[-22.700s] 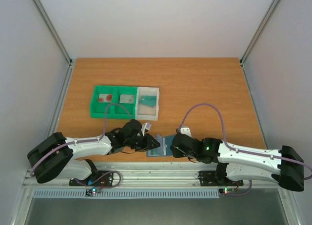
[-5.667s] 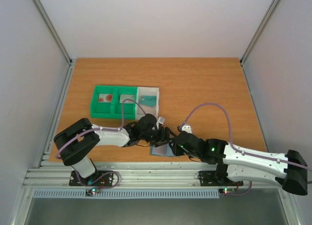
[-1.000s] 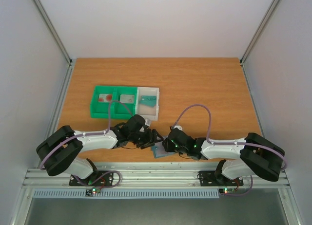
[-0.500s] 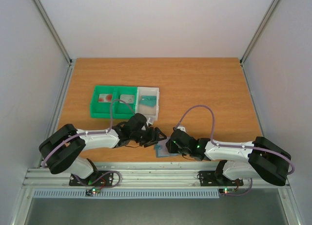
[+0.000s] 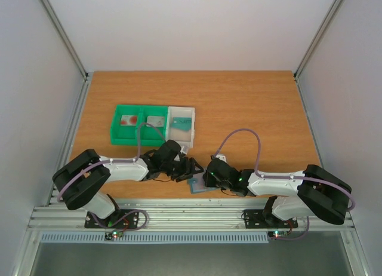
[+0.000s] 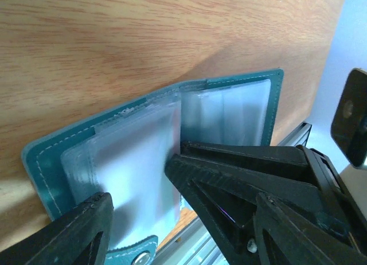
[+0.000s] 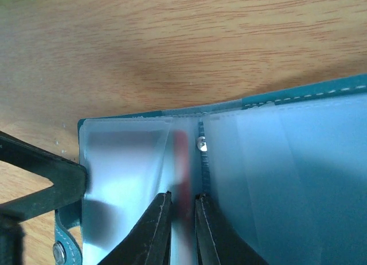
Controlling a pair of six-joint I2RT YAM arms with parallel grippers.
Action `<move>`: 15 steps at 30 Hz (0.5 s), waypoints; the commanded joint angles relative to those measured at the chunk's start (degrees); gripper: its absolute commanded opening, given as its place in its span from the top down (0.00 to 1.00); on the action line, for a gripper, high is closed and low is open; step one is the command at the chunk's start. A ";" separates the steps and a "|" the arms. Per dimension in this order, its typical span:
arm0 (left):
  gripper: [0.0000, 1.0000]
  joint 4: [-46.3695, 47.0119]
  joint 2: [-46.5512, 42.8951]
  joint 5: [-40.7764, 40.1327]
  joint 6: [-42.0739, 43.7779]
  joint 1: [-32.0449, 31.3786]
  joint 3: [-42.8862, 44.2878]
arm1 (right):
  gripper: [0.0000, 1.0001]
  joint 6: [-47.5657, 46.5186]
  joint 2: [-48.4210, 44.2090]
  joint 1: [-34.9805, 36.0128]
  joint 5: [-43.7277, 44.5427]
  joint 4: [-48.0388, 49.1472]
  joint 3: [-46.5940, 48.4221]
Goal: Take the credit cards out of the card holder
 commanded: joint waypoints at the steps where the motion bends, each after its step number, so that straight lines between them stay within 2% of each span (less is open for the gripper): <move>1: 0.32 1.94 1.52 -0.92 0.87 -0.25 1.70 | 0.86 1.38 2.26 -0.08 0.60 -2.73 -1.99; 15: 0.32 -2.01 -0.43 -2.84 1.42 -0.25 1.43 | 0.86 1.43 2.58 -0.08 0.44 -2.16 -2.17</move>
